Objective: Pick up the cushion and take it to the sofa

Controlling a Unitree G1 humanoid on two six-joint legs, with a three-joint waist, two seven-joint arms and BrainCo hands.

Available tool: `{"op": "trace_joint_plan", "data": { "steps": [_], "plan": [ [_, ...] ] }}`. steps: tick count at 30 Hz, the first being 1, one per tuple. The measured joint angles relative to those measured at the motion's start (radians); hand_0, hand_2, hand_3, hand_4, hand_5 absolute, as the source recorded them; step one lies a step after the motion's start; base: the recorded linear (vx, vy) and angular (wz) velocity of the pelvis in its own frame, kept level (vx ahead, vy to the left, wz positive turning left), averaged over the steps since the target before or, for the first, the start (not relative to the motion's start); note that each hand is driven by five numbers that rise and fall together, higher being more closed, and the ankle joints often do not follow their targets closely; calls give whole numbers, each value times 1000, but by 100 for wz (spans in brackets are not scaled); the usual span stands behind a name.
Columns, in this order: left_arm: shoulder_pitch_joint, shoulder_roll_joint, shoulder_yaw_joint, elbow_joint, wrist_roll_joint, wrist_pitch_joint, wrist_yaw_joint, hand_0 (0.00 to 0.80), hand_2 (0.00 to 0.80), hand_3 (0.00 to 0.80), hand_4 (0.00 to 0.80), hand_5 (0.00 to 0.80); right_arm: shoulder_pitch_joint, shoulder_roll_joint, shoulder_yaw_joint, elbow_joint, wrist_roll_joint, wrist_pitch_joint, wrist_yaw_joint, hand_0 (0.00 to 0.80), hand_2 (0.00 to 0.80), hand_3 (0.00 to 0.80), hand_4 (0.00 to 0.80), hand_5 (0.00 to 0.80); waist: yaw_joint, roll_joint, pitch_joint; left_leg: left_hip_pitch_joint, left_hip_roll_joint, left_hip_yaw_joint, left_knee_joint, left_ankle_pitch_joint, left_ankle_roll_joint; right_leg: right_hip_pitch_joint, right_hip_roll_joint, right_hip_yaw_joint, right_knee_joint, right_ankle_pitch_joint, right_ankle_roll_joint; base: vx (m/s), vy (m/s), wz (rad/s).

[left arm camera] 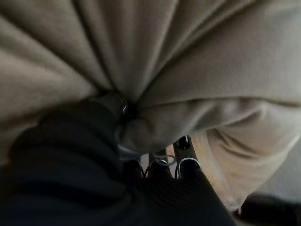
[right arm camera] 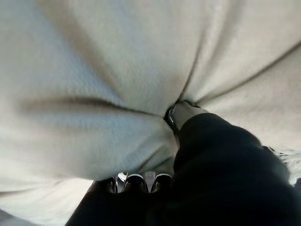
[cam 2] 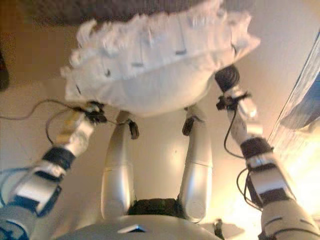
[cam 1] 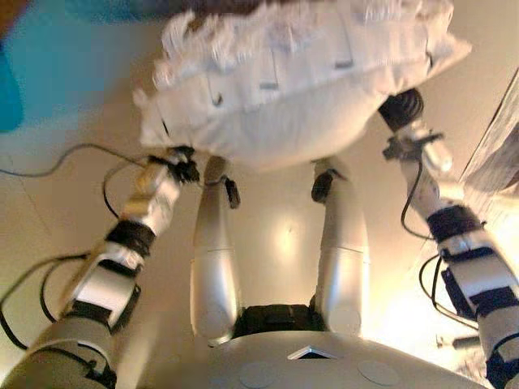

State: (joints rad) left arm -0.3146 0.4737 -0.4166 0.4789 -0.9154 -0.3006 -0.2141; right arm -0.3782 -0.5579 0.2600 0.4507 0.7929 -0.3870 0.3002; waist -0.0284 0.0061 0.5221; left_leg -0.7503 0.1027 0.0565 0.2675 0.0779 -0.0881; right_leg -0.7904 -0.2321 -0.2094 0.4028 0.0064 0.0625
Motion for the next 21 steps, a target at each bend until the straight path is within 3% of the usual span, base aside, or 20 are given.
{"op": "trace_joint_plan", "data": {
  "steps": [6,12,14,21],
  "plan": [
    [154,20,65,-175,52,-7,1,800,800,800,800,800,238,30,-84,-217,-112,-9,-39,800,800,800,800,800,20,-24,-4,353,2,25,-109,-2,-1,359,10,-26,-109,-7,21,117,49,2],
    [225,6,159,-287,73,2,8,800,800,800,800,800,305,119,-143,-377,-250,-4,-120,800,800,800,800,800,20,-41,-56,550,-1,30,-189,-4,4,581,24,-38,-242,29,38,191,61,0],
    [284,5,164,-333,88,2,28,800,800,800,800,800,354,121,-145,-440,-280,7,-137,800,800,800,800,800,19,-40,-107,610,-4,31,-230,-3,8,654,35,-45,-305,46,44,170,3,4],
    [425,-11,222,-476,164,-114,78,800,800,800,800,800,466,116,-173,-633,-340,5,-140,800,800,800,800,800,21,-35,-298,781,-3,19,-355,19,-11,857,68,-47,-465,62,60,94,-40,12]
  ]
}}
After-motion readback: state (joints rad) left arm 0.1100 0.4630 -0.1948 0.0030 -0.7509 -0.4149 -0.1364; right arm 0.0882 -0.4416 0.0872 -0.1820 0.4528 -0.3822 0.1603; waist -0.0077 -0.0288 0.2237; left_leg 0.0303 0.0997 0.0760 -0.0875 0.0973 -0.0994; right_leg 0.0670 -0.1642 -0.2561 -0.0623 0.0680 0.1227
